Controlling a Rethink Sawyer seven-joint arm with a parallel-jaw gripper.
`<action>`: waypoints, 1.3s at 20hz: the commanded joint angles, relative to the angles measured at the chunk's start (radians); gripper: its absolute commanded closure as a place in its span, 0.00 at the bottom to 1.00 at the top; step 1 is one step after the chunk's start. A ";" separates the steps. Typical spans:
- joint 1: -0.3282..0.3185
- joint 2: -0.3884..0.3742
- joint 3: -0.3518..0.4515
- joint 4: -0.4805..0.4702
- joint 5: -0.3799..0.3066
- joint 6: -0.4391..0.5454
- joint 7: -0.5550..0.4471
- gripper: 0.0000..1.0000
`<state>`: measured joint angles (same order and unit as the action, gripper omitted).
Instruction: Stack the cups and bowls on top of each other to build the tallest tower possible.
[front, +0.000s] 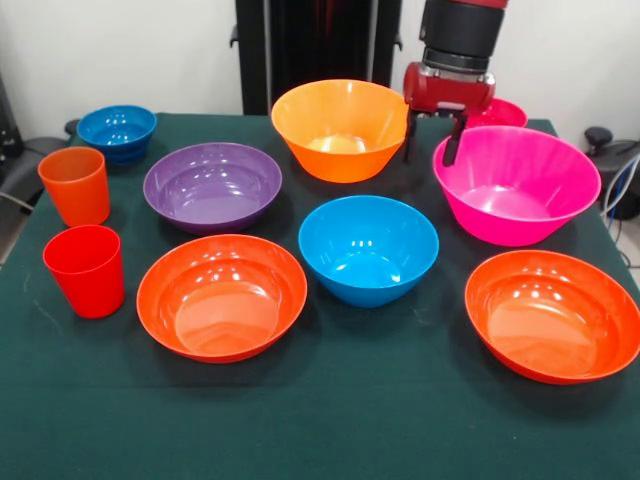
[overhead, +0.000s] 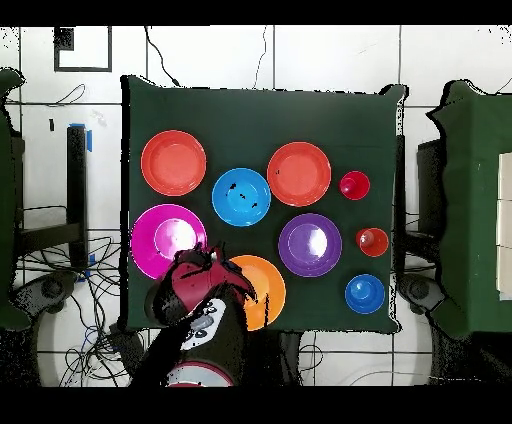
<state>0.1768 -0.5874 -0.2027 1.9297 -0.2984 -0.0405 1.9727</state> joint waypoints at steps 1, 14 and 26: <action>-0.036 -0.113 0.133 0.066 -0.046 0.146 0.021 0.00; -0.062 -0.211 0.130 0.079 -0.070 0.252 -0.020 0.00; -0.084 -0.168 0.136 0.047 -0.096 0.226 -0.011 0.00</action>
<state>0.1218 -0.8120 -0.1705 1.9541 -0.3251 0.1120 1.9727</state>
